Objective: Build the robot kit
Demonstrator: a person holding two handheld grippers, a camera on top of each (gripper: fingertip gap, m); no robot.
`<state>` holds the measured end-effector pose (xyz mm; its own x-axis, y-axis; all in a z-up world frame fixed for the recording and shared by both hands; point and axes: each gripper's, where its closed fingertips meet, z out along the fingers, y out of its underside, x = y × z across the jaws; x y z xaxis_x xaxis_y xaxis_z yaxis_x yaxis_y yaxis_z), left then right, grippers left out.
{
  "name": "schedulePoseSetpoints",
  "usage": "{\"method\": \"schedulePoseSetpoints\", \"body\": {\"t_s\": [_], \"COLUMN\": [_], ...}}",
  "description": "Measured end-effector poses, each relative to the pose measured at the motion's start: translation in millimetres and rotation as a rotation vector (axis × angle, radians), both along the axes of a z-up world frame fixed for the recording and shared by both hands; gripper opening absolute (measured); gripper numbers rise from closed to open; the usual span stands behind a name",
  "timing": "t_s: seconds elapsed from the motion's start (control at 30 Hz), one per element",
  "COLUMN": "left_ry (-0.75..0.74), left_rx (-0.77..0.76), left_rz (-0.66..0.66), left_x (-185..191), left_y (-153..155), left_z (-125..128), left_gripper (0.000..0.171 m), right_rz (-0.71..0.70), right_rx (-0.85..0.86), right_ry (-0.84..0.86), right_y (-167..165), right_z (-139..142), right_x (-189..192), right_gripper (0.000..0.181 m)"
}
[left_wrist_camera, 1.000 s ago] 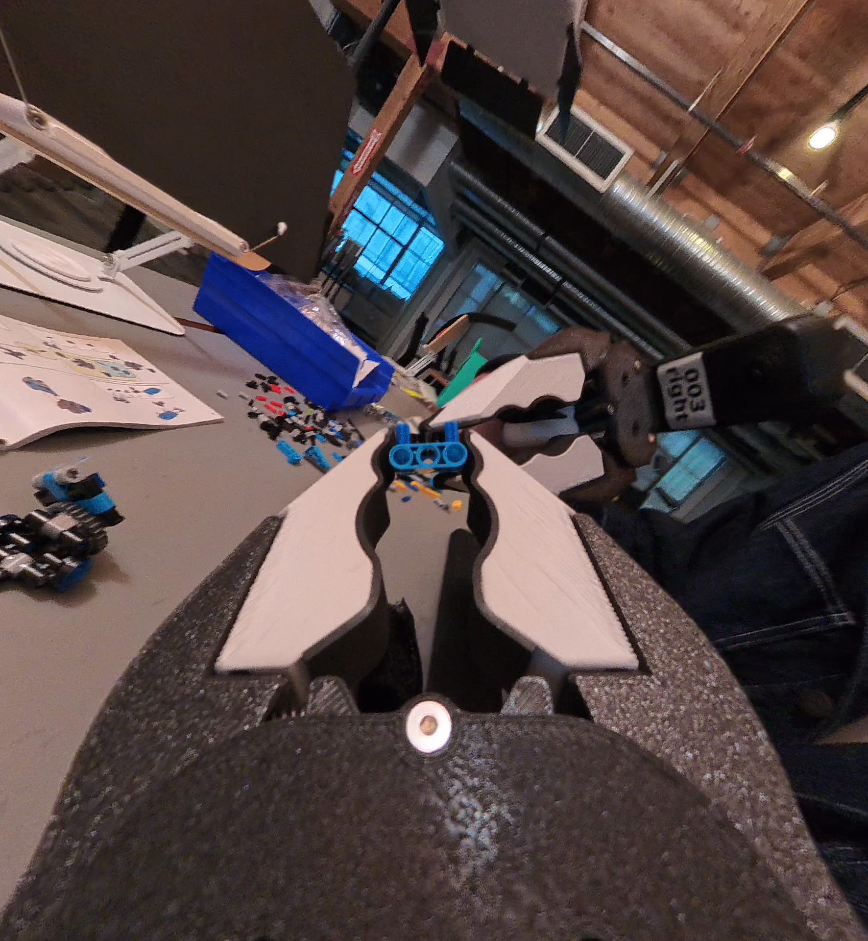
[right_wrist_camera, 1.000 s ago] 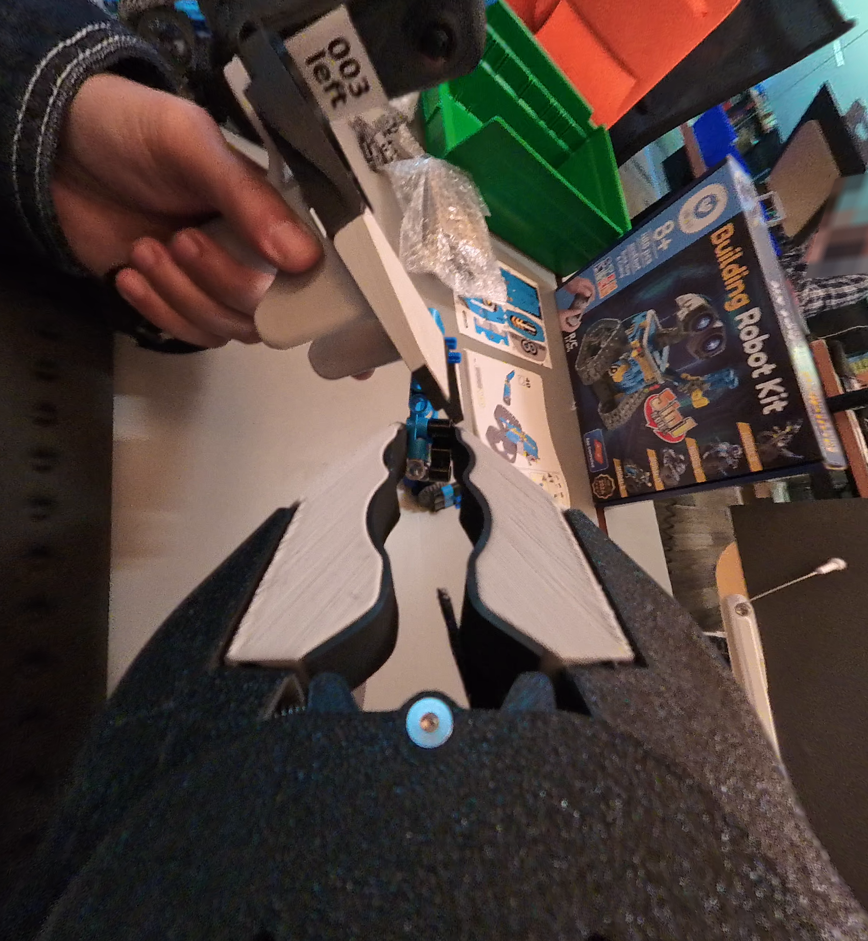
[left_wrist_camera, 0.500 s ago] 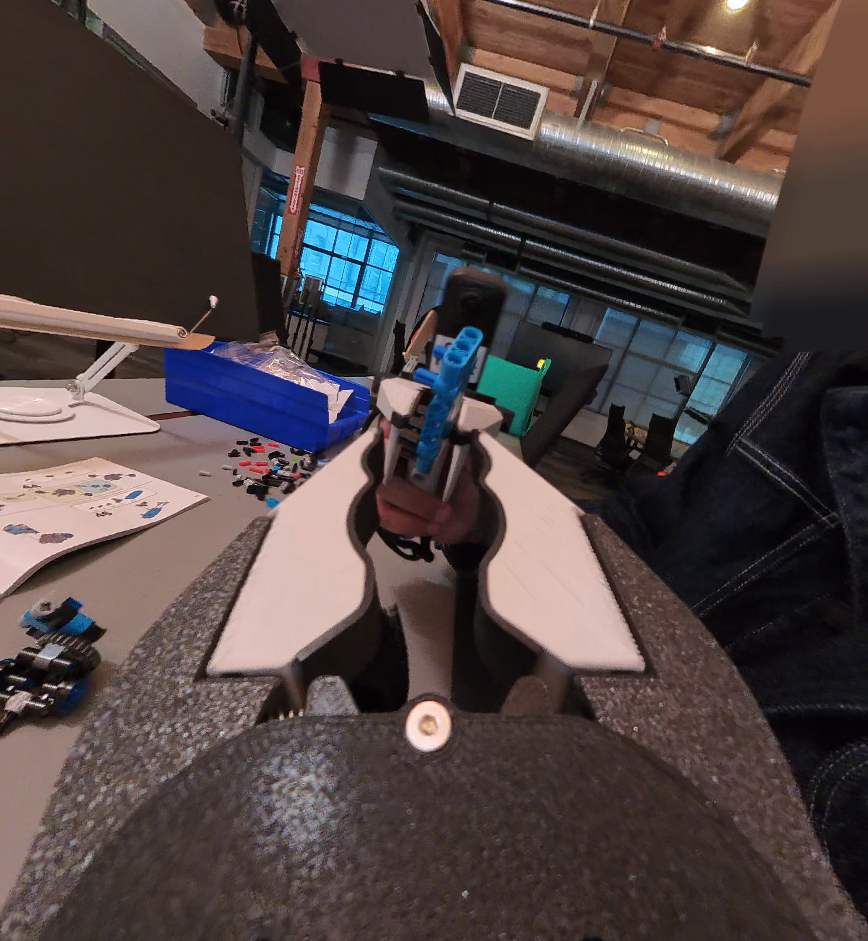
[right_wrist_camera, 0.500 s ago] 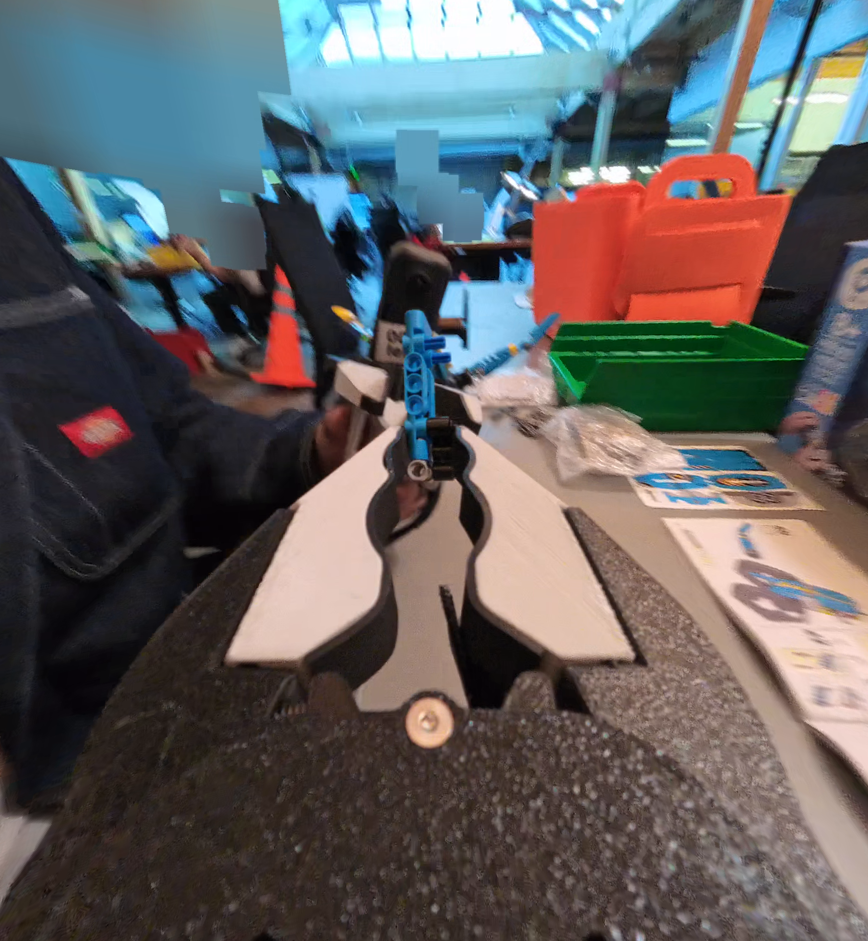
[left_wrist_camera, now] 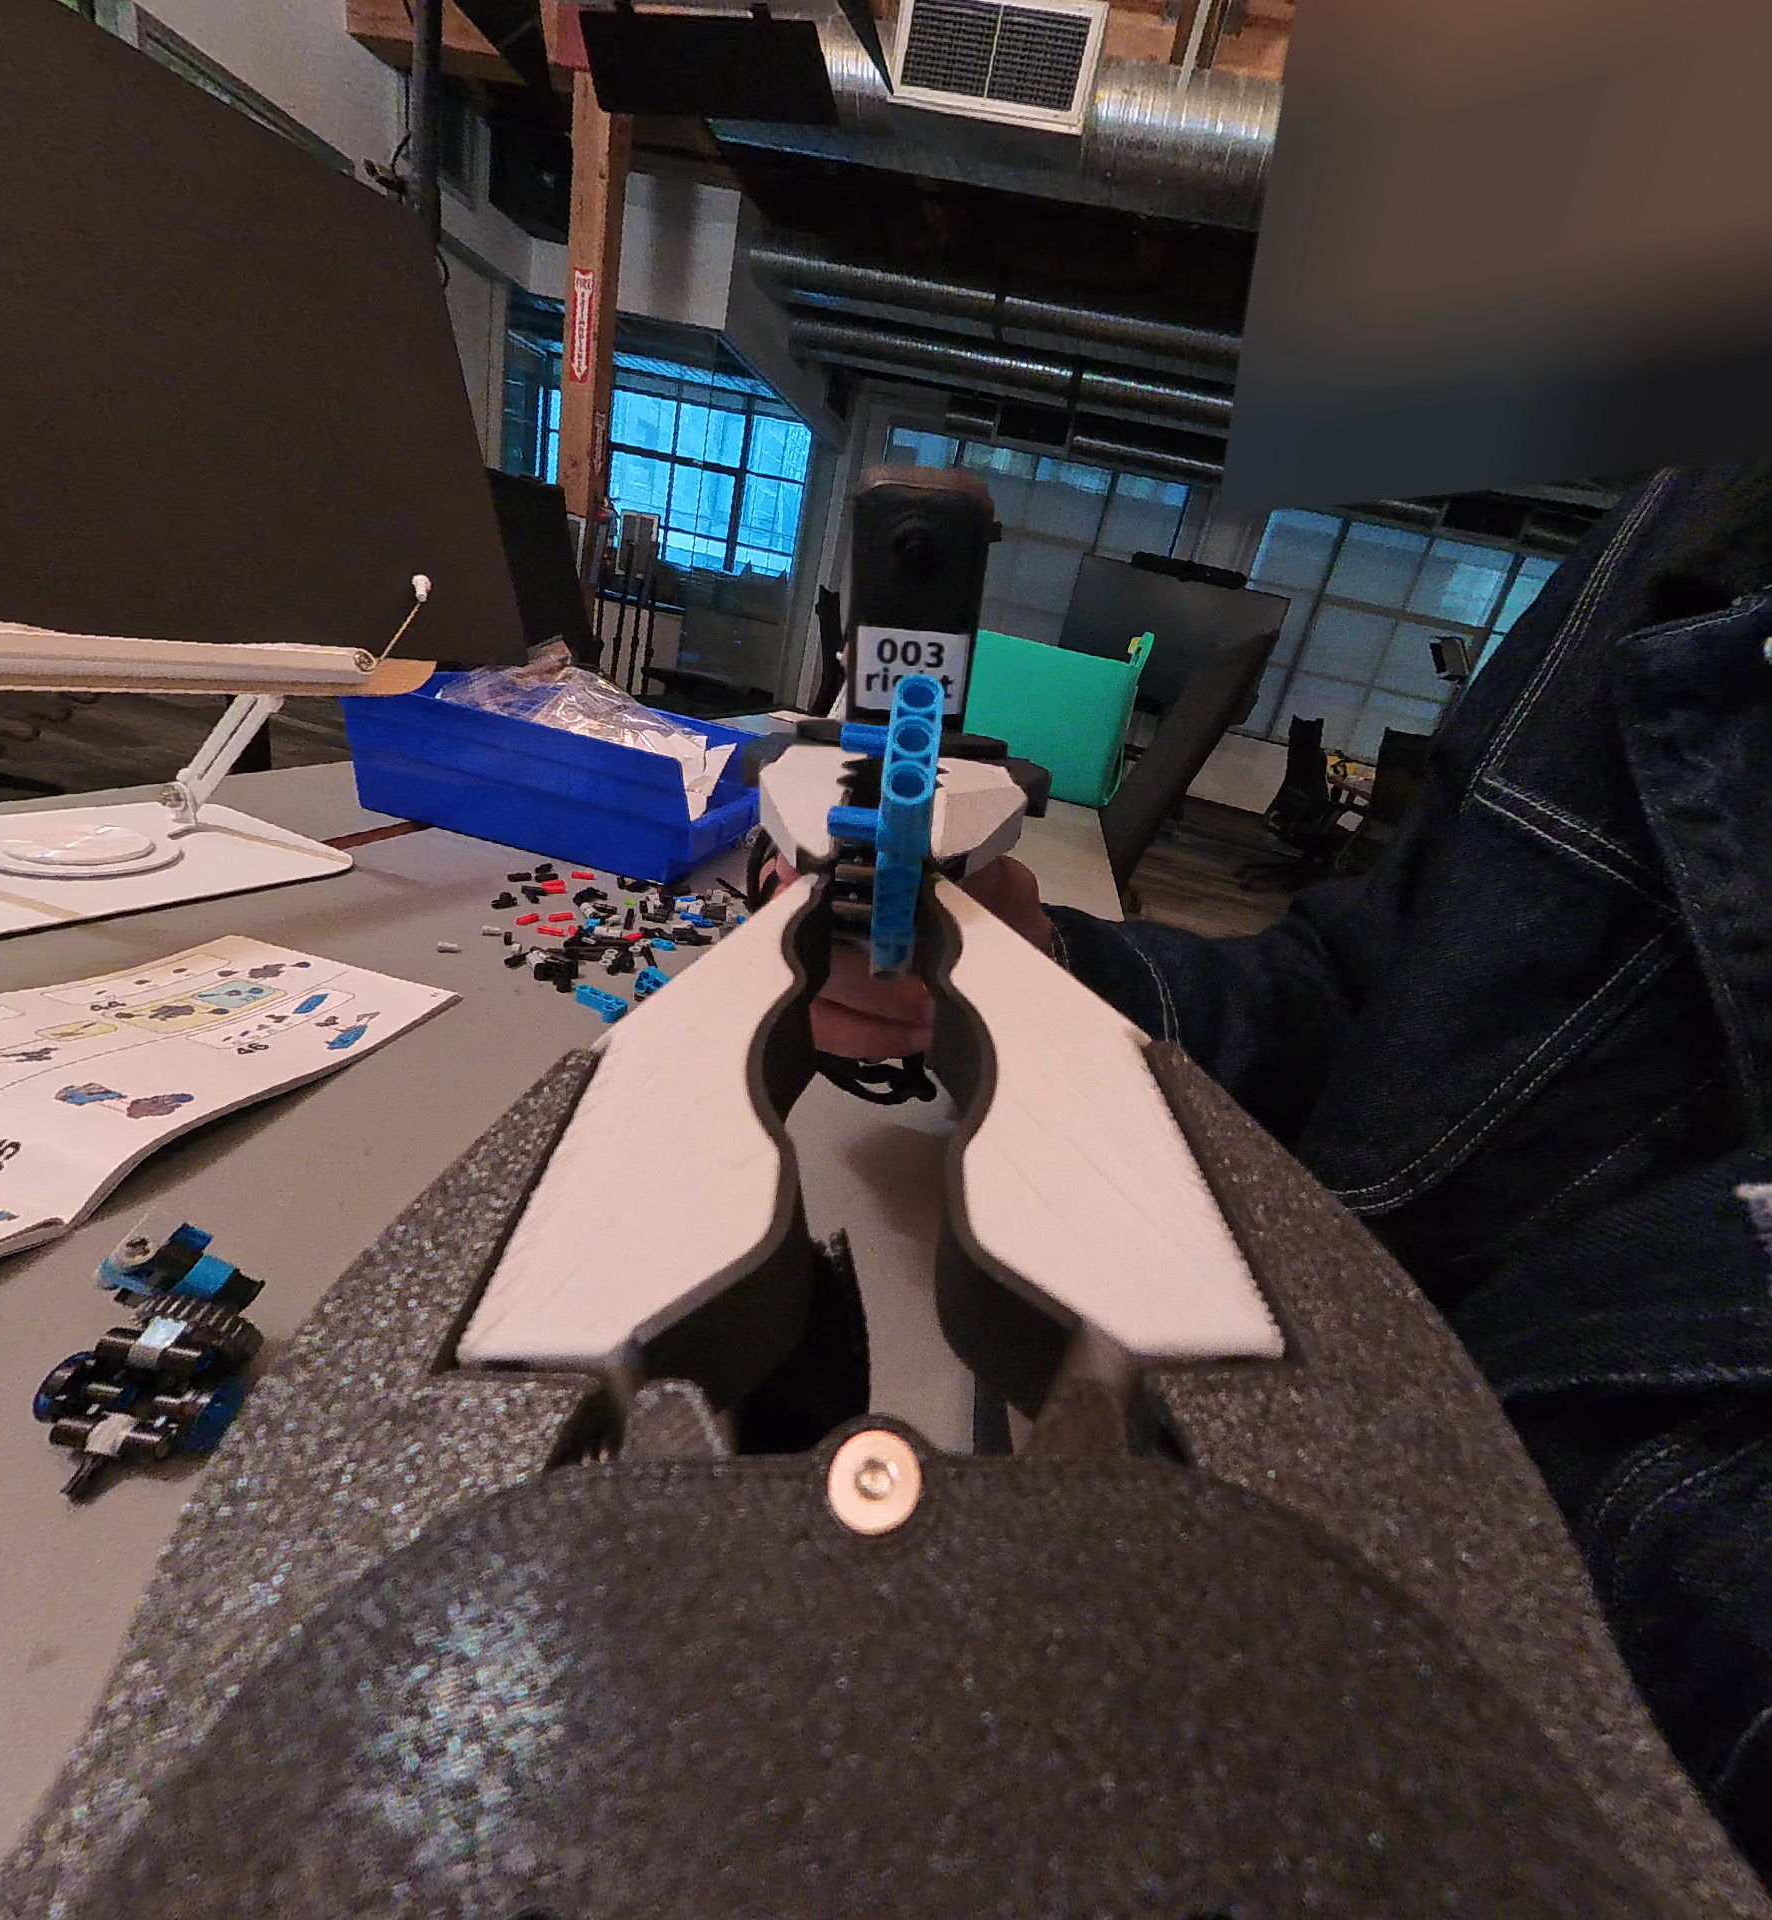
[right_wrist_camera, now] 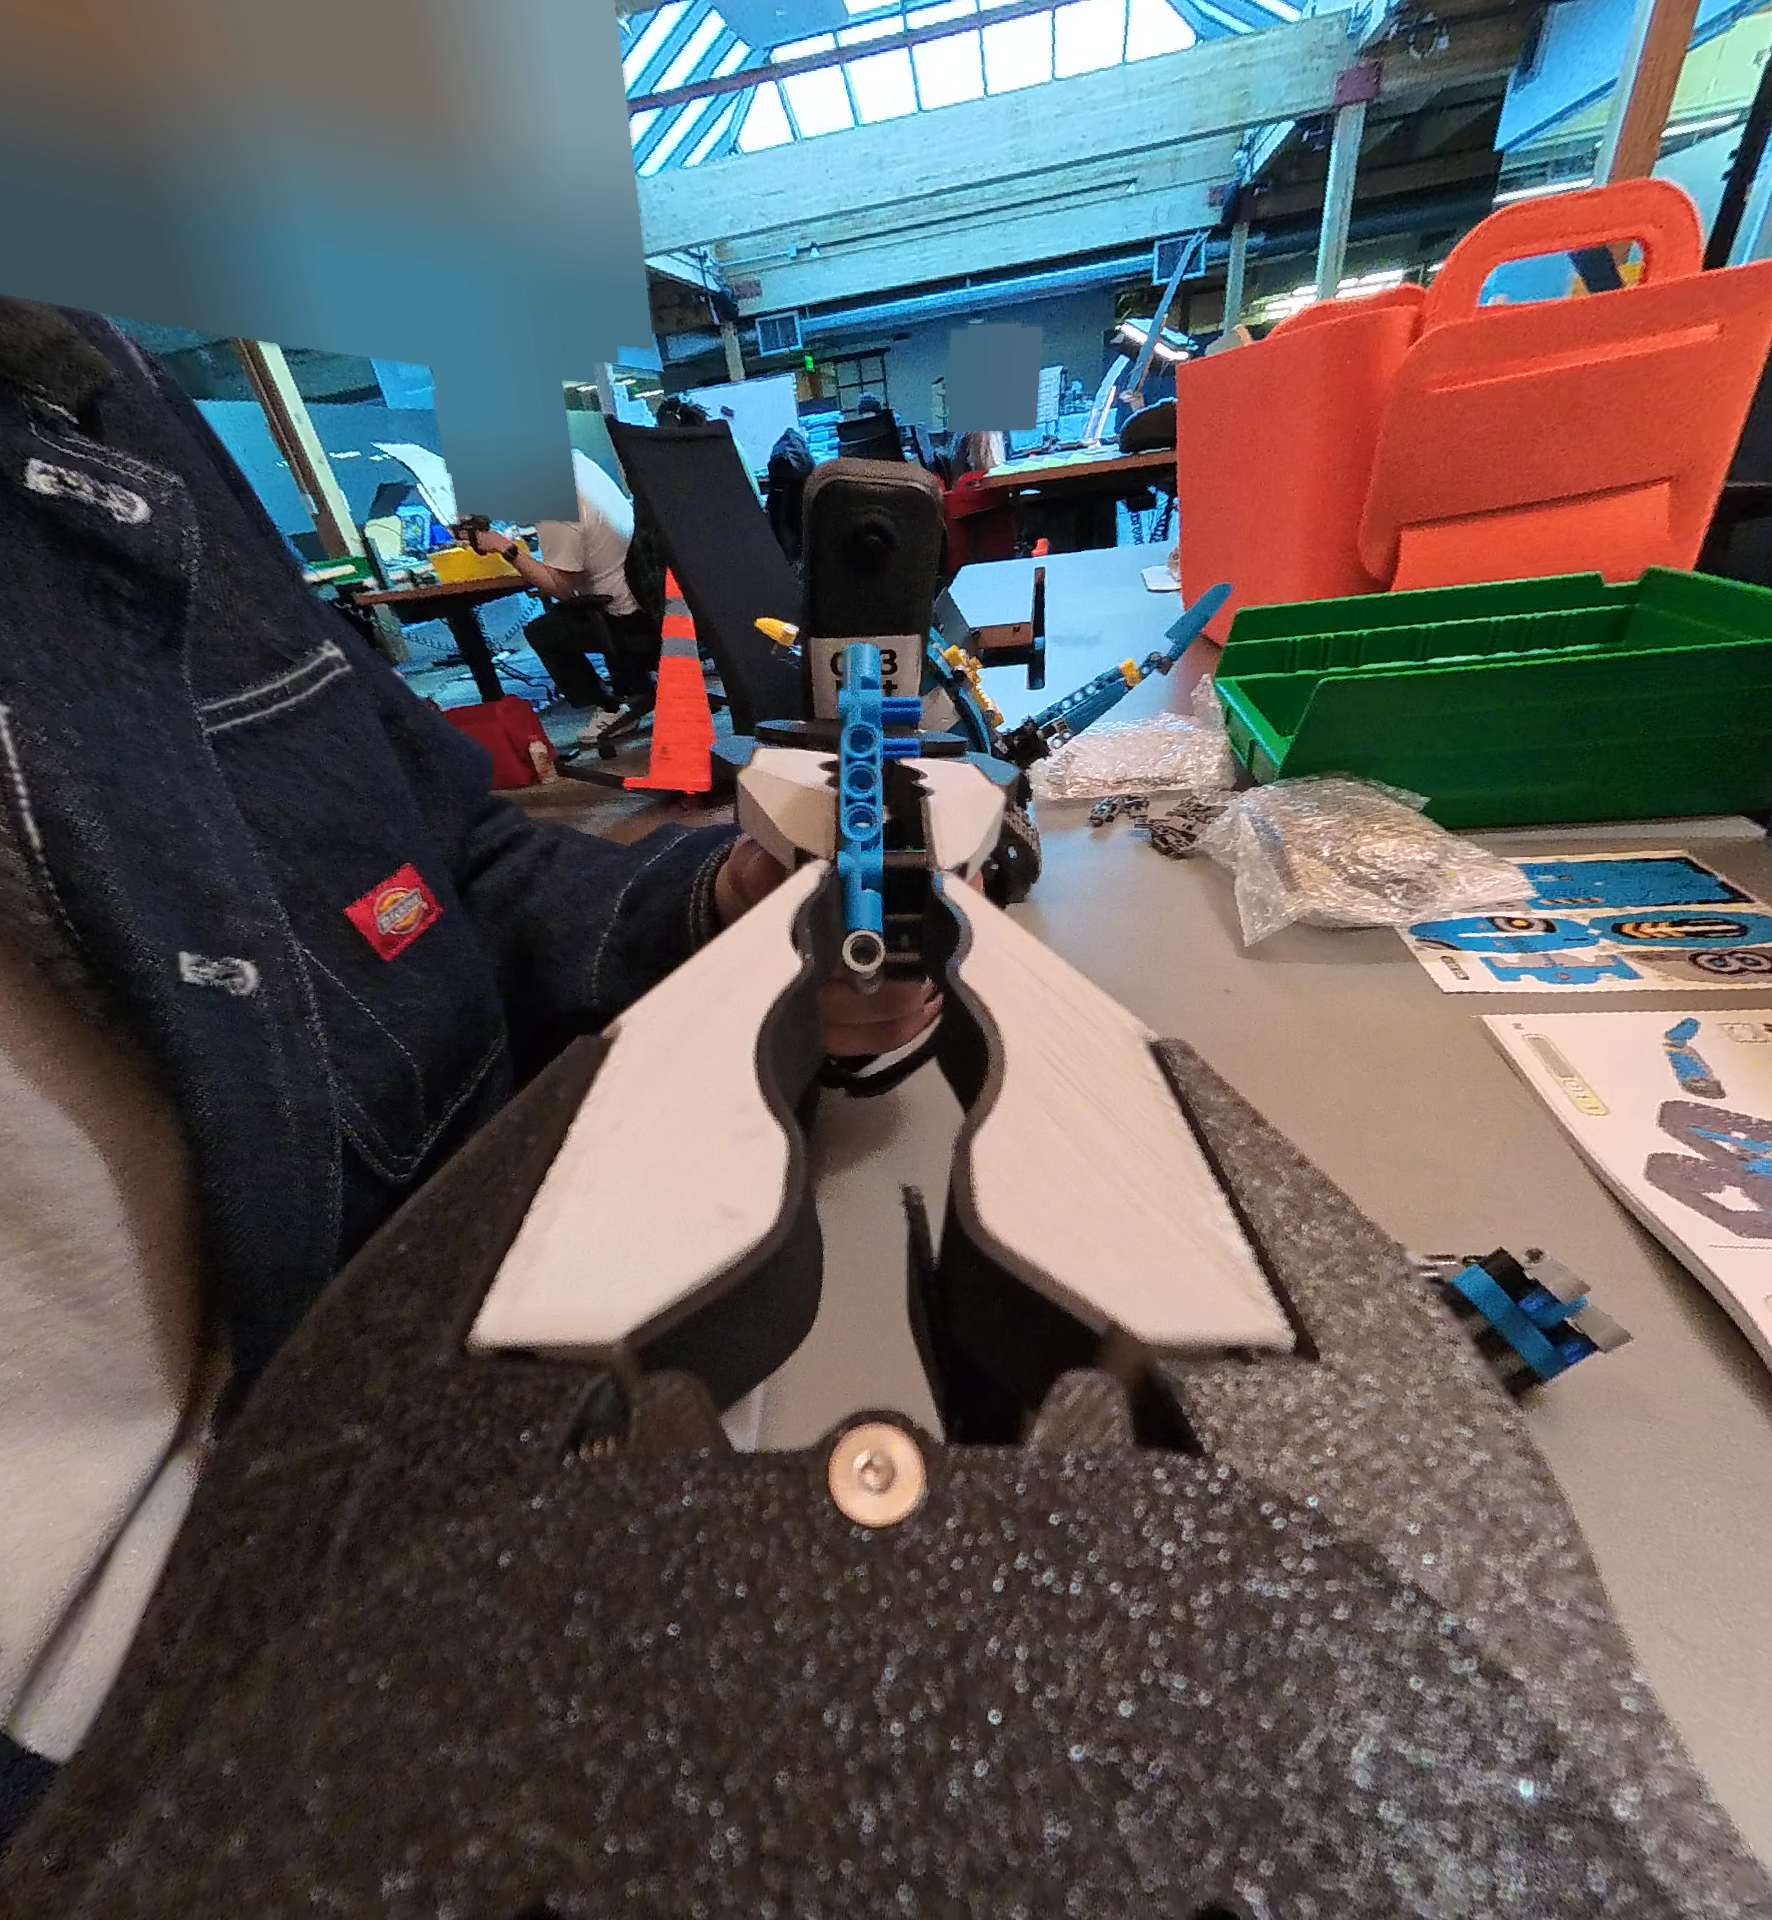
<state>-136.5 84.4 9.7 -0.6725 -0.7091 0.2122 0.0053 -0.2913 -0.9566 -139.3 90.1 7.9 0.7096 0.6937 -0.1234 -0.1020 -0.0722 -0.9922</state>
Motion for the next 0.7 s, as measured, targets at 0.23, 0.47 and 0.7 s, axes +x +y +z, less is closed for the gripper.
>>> {"method": "schedulePoseSetpoints", "body": {"t_s": [0.23,0.47,0.7], "left_ry": [0.194,0.284,0.31], "left_rx": [-0.12,-0.129,-0.03], "left_rz": [0.107,0.093,0.119], "left_x": [25.0,29.7,29.7], "left_y": [27.8,29.6,30.1], "left_z": [-22.5,-37.3,-48.8], "left_gripper": [0.039,0.034,0.024], "right_rz": [-0.404,-0.524,-0.495], "right_rx": [0.133,0.246,0.218], "right_ry": [-0.538,-0.981,-0.986], "right_y": [17.3,19.0,19.5], "right_z": [-21.9,-42.6,-52.0], "right_x": [37.8,51.8,49.4], "right_gripper": [0.015,0.016,0.016]}}
